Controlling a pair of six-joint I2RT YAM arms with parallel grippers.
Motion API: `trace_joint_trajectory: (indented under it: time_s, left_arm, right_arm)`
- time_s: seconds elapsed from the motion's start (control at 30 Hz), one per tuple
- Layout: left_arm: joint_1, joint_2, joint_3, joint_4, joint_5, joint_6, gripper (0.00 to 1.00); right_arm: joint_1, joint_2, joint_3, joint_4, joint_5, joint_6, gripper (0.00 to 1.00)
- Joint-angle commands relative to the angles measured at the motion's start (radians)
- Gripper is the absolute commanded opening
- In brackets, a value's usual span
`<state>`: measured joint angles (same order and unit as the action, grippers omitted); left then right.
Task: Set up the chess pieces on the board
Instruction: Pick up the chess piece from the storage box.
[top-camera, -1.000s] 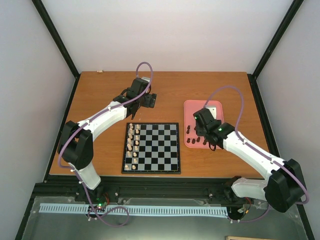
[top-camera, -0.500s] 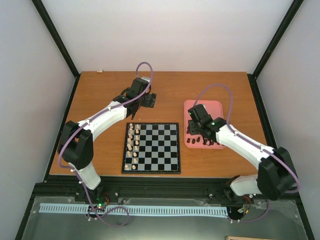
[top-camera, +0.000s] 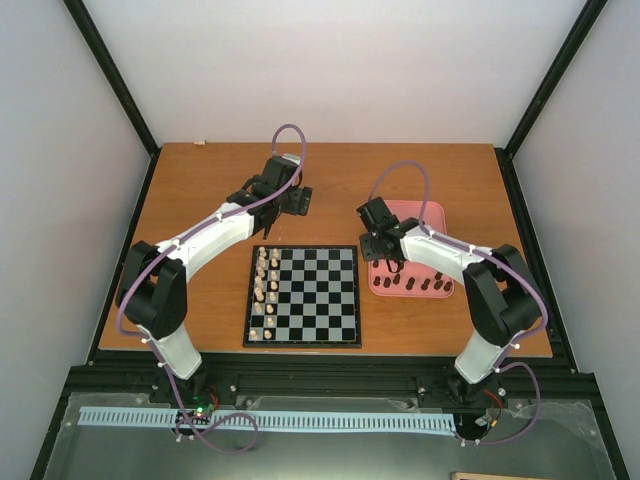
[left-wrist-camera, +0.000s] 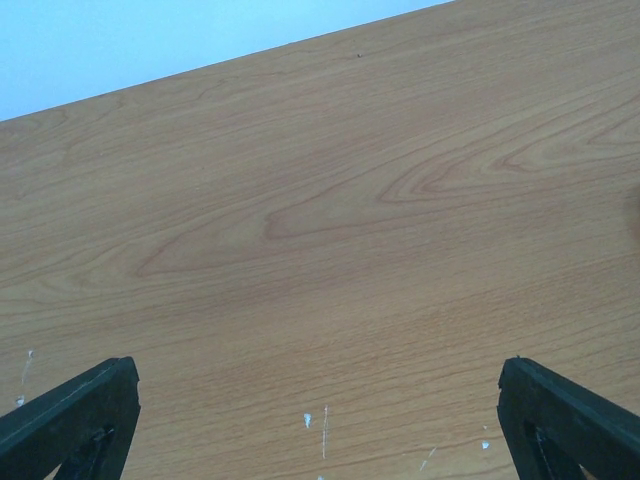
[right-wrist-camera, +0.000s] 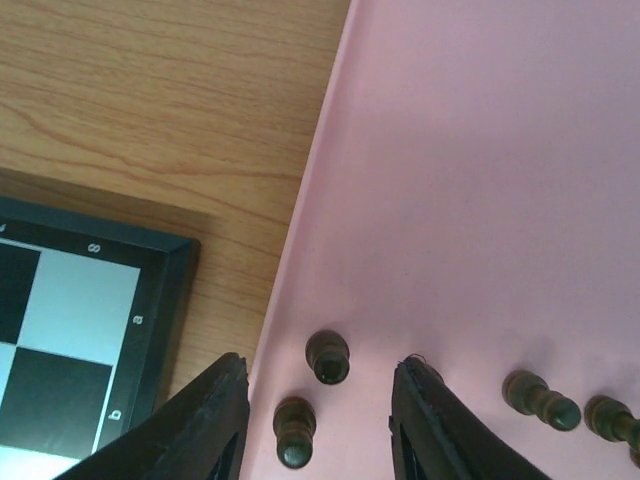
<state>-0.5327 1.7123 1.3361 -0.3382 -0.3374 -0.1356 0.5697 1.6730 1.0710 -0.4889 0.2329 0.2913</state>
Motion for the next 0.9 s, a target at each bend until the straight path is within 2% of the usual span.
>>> trace_joint_trajectory:
  time_s: [0.0,0.07,0.13,0.6,0.87]
  left_arm:
    - [0.007,0.008,0.043,-0.002,-0.021,-0.004,1.0]
    - [0.007,0.014,0.044,-0.003,-0.021,-0.004,1.0]
    - [0.007,0.02,0.047,-0.005,-0.022,-0.004,1.0]
    - [0.008,0.025,0.05,-0.007,-0.028,-0.007,1.0]
    - [0.008,0.028,0.052,-0.007,-0.029,-0.009,1.0]
  right_arm:
    - [-0.021,0.032,0.03,0.029,-0.019,-0.012,0.4]
    - [-0.028,0.045,0.03,0.036,-0.027,-0.014,0.38]
    - [-0.037,0.058,0.031,0.039,-0.032,-0.011,0.31]
    - [-0.059,0.128,0.045,0.055,-0.057,-0.012,0.3]
    - [-0.069,0.148,0.053,0.056,-0.061,-0.009,0.2]
